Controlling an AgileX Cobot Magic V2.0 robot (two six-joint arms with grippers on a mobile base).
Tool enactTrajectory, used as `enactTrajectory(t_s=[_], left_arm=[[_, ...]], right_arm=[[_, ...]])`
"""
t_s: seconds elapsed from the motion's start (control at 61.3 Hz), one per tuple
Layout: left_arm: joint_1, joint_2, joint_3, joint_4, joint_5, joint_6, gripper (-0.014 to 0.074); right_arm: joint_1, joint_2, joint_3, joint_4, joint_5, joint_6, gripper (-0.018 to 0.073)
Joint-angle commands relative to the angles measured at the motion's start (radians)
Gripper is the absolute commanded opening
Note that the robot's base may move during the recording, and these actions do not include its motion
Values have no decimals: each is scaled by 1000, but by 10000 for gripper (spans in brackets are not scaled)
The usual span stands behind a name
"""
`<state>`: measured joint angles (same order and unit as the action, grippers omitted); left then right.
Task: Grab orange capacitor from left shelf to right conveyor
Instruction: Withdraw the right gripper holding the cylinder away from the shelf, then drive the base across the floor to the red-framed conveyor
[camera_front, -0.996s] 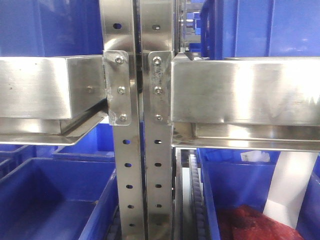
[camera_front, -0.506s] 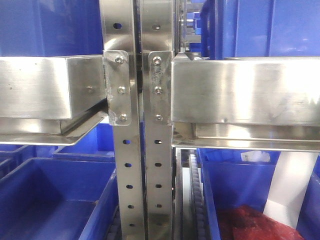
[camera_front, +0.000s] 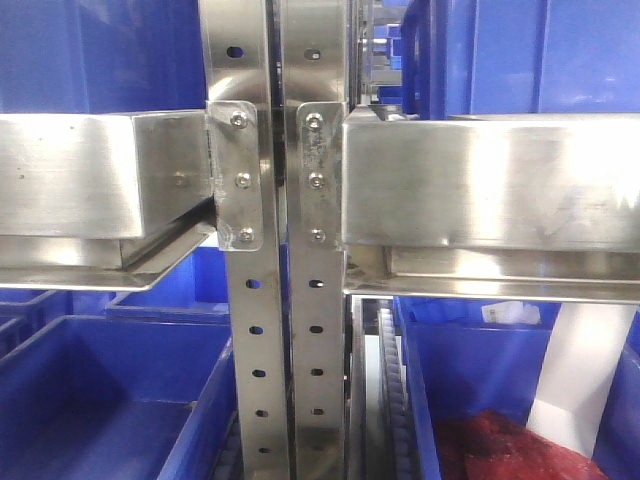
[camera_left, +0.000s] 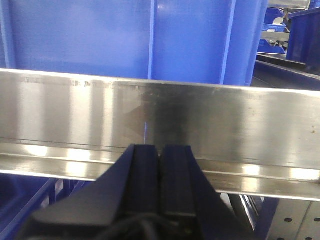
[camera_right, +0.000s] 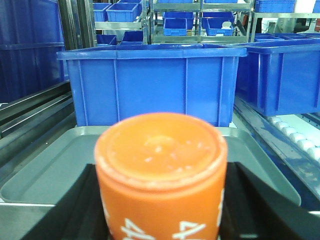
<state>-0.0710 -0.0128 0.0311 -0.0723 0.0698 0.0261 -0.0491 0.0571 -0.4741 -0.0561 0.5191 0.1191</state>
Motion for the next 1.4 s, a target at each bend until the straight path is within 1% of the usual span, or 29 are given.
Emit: enactTrajectory(t_s=[0.0, 0.18, 1.387], left_arm=[[2, -11, -5, -2, -86, -2, -127], [-5, -11, -5, -2, -86, -2, -127], [2, -11, -5, -2, -86, -2, -127]], right_arm=[[-4, 14, -29, -15, -91, -2, 67], [-4, 14, -29, -15, -91, -2, 67], [-4, 18, -29, -15, -91, -2, 67]])
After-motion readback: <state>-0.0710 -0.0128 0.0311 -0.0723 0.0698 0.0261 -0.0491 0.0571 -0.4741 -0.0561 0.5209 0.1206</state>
